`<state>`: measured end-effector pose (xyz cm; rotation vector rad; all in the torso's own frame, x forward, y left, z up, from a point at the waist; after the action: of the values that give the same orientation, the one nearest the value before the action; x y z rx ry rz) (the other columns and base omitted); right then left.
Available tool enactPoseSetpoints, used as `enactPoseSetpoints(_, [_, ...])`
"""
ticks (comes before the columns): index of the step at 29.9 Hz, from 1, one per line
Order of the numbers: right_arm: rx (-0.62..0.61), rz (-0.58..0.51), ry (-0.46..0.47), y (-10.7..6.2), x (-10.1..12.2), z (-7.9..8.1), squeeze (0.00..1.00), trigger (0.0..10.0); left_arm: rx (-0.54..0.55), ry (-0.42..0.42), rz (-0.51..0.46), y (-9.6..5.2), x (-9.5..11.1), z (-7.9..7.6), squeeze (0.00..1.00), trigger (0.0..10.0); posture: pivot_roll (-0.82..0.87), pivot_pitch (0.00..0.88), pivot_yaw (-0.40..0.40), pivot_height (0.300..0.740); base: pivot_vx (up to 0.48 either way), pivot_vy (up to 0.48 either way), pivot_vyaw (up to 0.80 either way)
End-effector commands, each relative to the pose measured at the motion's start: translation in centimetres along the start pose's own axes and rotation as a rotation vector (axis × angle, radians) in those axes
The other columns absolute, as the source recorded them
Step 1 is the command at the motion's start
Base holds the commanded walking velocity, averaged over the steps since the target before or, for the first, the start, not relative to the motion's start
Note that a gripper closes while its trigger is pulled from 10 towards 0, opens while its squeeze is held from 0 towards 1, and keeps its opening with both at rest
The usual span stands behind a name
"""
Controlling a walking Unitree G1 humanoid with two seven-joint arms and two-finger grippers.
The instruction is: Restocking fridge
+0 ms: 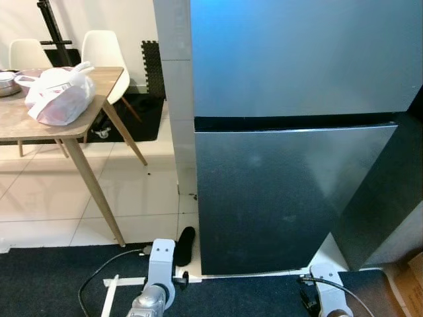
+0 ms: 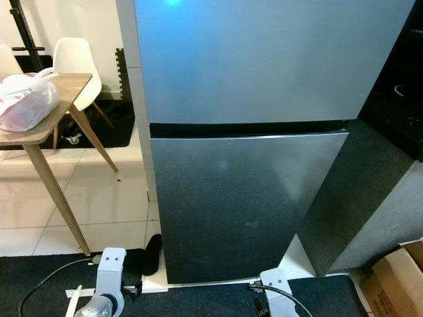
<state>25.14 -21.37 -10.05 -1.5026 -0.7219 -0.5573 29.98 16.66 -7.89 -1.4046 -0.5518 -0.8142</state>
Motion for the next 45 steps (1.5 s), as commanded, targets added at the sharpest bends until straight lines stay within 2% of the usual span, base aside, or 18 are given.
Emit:
enactPoseSetpoints(1, [-0.014, -0.017, -0.001, 0.0, 0.5, -0.8, 0.00, 10.0, -0.012, 0.039, 0.001, 0.1, 0.2, -0.3, 0.00, 10.0, -0.06, 0.059, -0.013, 0.740, 0.000, 0.000, 0.00])
enactPoseSetpoints(4, [-0.059, -0.029, 0.065, -0.1, 1.0, -2.2, 0.00, 10.0, -0.059, 0.110, 0.006, 0.3, 0.7, -0.9, 0.00, 10.0, -0.05, 0.072, 0.006, 0.740, 0.000, 0.000, 0.00])
enactPoseSetpoints(9, [-0.066, 0.015, 0.127, -0.2, -0.2, -2.3, 0.00, 10.0, -0.060, 0.107, 0.004, 0.3, 0.8, -0.9, 0.00, 10.0, -0.03, 0.061, 0.001, 0.740, 0.000, 0.000, 0.00])
enactPoseSetpoints(15, [-0.071, 0.008, 0.213, 0.2, -0.2, -0.5, 0.00, 10.0, -0.043, 0.134, 0.017, 0.0, 0.2, 0.7, 0.00, 10.0, -0.02, 0.040, 0.030, 0.740, 0.000, 0.000, 0.00])
enactPoseSetpoints(16, [-0.072, 0.006, 0.220, 0.2, -0.2, -0.3, 0.00, 10.0, -0.043, 0.140, 0.017, 0.0, 0.2, 0.8, 0.00, 10.0, -0.02, 0.040, 0.030, 0.740, 0.000, 0.000, 0.00])
enactPoseSetpoints(17, [-0.057, -0.005, 0.231, 0.4, 0.1, 0.6, 0.00, 10.0, -0.058, 0.145, 0.009, 0.0, 0.3, 0.8, 0.00, 10.0, -0.01, 0.038, 0.045, 0.740, 0.000, 0.000, 0.00])
enactPoseSetpoints(19, [-0.052, -0.008, 0.233, 0.4, 0.1, 0.9, 0.00, 10.0, -0.063, 0.144, 0.015, 0.0, 0.2, 0.8, 0.00, 10.0, -0.01, 0.034, 0.045, 0.740, 0.000, 0.000, 0.00])
enactPoseSetpoints(21, [-0.043, -0.002, 0.243, 0.5, 0.0, 1.7, 0.00, 10.0, -0.035, 0.130, 0.037, -0.1, -0.3, 1.5, 0.00, 10.0, 0.00, 0.024, 0.039, 0.740, 0.000, 0.000, 0.00])
enactPoseSetpoints(25, [-0.027, 0.003, 0.235, 0.6, 0.0, 2.4, 0.00, 10.0, -0.011, 0.096, 0.025, -0.2, -0.4, 2.0, 0.00, 10.0, -0.01, 0.019, 0.048, 0.740, 0.000, 0.000, 0.00])
enactPoseSetpoints(26, [-0.022, 0.001, 0.228, 0.6, 0.1, 2.5, 0.00, 10.0, -0.011, 0.077, 0.019, -0.2, -0.4, 2.0, 0.00, 10.0, -0.01, 0.019, 0.049, 0.740, 0.000, 0.000, 0.00])
enactPoseSetpoints(27, [-0.017, -0.003, 0.214, 0.7, 0.3, 2.4, 0.00, 10.0, -0.008, 0.018, 0.018, -0.3, -0.5, 1.9, 0.00, 10.0, -0.02, 0.022, 0.050, 0.740, 0.000, 0.000, 0.00])
enactPoseSetpoints(29, [-0.016, -0.004, 0.207, 0.7, 0.4, 2.4, 0.00, 10.0, -0.005, -0.011, 0.024, -0.3, -0.6, 1.9, 0.00, 10.0, -0.03, 0.022, 0.048, 0.740, 0.000, 0.000, 0.00])
enactPoseSetpoints(34, [-0.022, -0.015, 0.156, 0.7, 0.9, 1.6, 0.00, 10.0, -0.027, 0.005, 0.025, -0.3, -0.8, 1.1, 0.00, 10.0, -0.03, 0.021, 0.030, 0.740, 0.000, 0.000, 0.00])
enactPoseSetpoints(38, [-0.018, -0.017, 0.118, 0.7, 1.1, 1.4, 0.00, 10.0, -0.057, 0.073, 0.022, -0.3, -0.8, 0.5, 0.00, 10.0, -0.04, 0.013, 0.013, 0.740, 0.000, 0.000, 0.35])
enactPoseSetpoints(45, [0.000, -0.020, 0.095, 0.7, 1.1, 1.8, 0.00, 10.0, -0.064, 0.044, 0.014, -0.2, -0.5, 0.3, 0.00, 10.0, -0.05, 0.009, 0.014, 0.740, 0.000, 0.000, 0.80])
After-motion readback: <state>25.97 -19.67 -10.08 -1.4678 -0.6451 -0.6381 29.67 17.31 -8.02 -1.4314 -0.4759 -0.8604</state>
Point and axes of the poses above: a point about 5 cm out from each wrist's last joint towards the gripper, its own y axis pointing out of the wrist towards the gripper, its own x axis along the axis of the wrist's last joint, z = x × y, the point moved 6 cm from there along y, pointing out of the wrist towards the gripper, and after that the axes turned 8 degrees about y, right-handed, at the moved point
